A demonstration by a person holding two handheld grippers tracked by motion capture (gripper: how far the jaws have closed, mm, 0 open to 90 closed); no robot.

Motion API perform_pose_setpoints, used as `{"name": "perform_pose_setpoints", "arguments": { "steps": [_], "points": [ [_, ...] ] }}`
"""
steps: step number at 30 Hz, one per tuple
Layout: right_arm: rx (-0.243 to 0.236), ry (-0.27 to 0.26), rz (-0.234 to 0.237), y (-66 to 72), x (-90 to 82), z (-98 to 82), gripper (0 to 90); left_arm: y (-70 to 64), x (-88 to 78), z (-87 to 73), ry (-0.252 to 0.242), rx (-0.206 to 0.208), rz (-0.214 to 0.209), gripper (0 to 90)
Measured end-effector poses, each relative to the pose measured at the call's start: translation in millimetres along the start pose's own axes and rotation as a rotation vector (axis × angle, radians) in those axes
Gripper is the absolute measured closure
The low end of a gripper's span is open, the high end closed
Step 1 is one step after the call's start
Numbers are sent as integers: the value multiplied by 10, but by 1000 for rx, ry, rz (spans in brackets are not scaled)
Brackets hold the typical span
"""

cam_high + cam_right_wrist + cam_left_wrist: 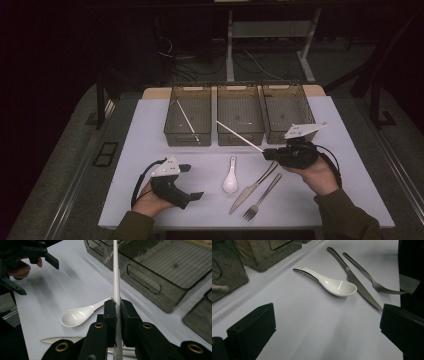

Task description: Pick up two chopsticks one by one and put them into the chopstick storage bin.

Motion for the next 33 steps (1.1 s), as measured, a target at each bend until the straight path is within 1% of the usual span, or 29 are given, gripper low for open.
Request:
{"name": "perform_pose_setpoints", "arguments": {
  "steps": [1,7,9,14,20,26,28,33],
  "points": [
    [-5,-2,2,3,23,26,836,-7,5,1,-6,-7,0,0],
    [-11,4,1,22,184,191,836,-9,2,-2,-8,-12,-2,0],
    [-9,6,-1,31,240,249,836,-3,-2,0,-9,-5,-2,0],
    [-8,15,-3,52,378,398,835,-3,-8,2,-9,-4,-2,0],
    [-21,30,-21,56,529,586,835,0,-18,3,-15,-6,-2,0],
    [-7,37,-36,35,661,743,836,-3,-20,3,-16,-9,-3,0],
    [-8,37,-40,29,707,787,835,-8,-17,5,-22,-16,-4,0],
    [8,45,-45,45,813,900,836,-7,-20,7,-23,-12,-6,0]
  ]
}}
Point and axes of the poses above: each handheld gripper's, and its own axes: x roughly forward along the jaws, z roughly out of its top, y roughly to its left, the point moved 2 cm from there along x, roughly forward along the jaws, and after that the axes turned 1 degree about x, right-handed, at the moved point
